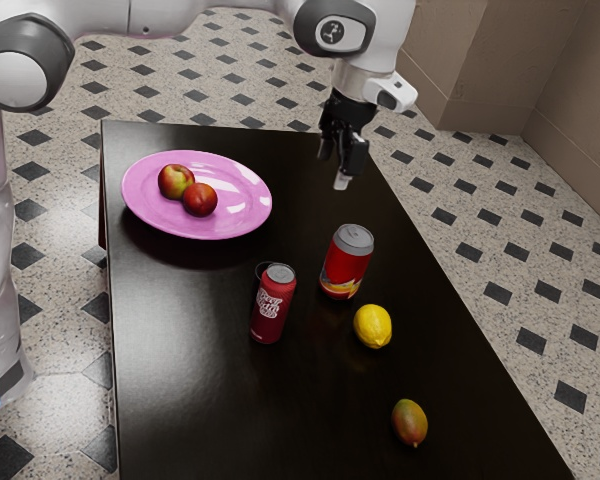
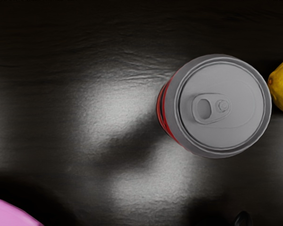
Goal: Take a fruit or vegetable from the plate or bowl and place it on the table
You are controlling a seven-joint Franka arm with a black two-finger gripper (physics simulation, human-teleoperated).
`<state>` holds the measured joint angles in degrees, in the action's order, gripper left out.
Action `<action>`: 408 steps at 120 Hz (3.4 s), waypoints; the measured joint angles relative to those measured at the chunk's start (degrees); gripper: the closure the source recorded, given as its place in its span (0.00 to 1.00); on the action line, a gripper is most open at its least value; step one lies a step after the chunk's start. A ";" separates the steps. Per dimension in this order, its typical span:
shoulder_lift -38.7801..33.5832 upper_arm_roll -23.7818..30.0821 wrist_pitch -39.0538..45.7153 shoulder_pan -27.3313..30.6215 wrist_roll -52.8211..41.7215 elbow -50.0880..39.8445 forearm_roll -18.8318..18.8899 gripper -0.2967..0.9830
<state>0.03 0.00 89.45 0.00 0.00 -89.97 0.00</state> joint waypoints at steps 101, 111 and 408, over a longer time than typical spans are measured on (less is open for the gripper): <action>8.69 -18.41 -11.28 -2.51 -5.83 28.54 5.76 0.25; 9.36 -17.99 -11.45 -2.16 -7.45 28.64 5.54 0.25; -21.47 -25.92 15.89 5.13 -15.74 -45.14 8.86 0.37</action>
<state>-21.44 -25.92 105.34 5.12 -15.74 -135.10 8.86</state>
